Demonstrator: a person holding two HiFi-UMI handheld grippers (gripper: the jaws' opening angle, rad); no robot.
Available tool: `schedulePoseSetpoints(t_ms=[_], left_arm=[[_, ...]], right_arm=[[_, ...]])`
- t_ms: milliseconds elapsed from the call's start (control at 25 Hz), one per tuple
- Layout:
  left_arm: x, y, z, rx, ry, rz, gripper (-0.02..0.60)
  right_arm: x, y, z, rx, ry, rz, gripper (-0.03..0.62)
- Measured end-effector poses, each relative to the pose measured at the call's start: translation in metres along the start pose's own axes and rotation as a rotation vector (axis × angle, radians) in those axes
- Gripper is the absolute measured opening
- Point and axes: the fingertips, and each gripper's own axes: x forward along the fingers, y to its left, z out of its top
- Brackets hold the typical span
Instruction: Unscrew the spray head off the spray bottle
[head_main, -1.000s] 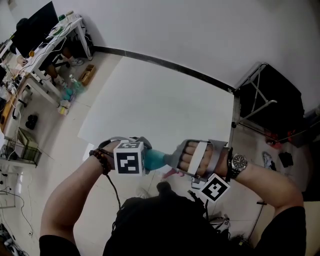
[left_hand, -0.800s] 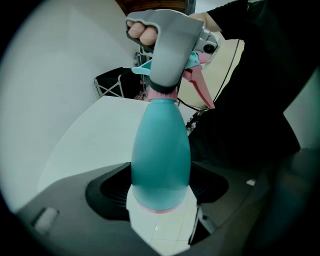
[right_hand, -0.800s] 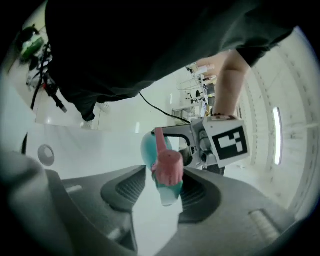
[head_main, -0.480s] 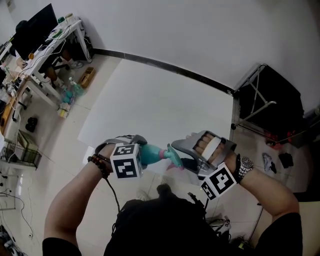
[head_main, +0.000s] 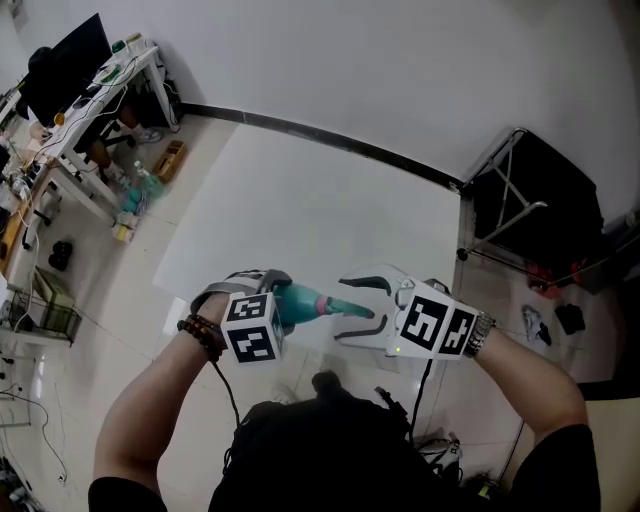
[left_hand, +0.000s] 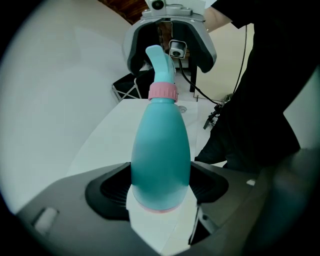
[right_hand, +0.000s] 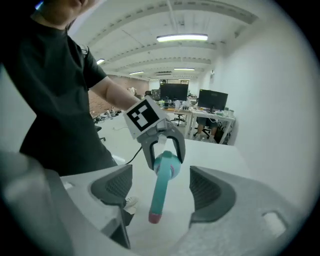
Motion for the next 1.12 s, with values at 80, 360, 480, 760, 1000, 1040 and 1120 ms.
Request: schedulePoseSetpoints(t_ms=[80, 360, 480, 760, 1000, 1040, 1120], left_arm=[[0.001, -0.001, 0.004, -0.002, -0.002, -0.003, 0.379], [0.005, -0.010, 0.009, -0.008, 0.004, -0.045, 0.379], [0.009, -0.014, 0.010, -0.007, 0.013, -0.070, 0.379], [0.011, -0.029, 0.015, -0.037, -0.013, -0.174, 0.380], [0.012, -0.036, 0.010, -0.035, -0.009, -0.222, 0.380], [0.012, -0.034, 0.008, -0.036, -0.010, -0.216, 0.379], [0.012, -0.033, 0.006, -0.051, -0.016, -0.216, 0.379]], right_arm=[[0.010, -0.004, -0.001, -0.008, 0.024, -0.030, 0.338], [0.024, -0.004, -0.018, -0.078, 0.142, -0.062, 0.166], [0.027, 0.000, -0.023, -0.125, 0.169, -0.062, 0.126], [0.027, 0.013, -0.030, -0.509, 0.246, -0.105, 0.121], [0.017, 0.024, -0.029, -1.009, 0.329, -0.190, 0.120], [0.015, 0.023, -0.028, -1.038, 0.331, -0.196, 0.120], [0.012, 0.022, -0.026, -1.045, 0.324, -0.202, 0.120]])
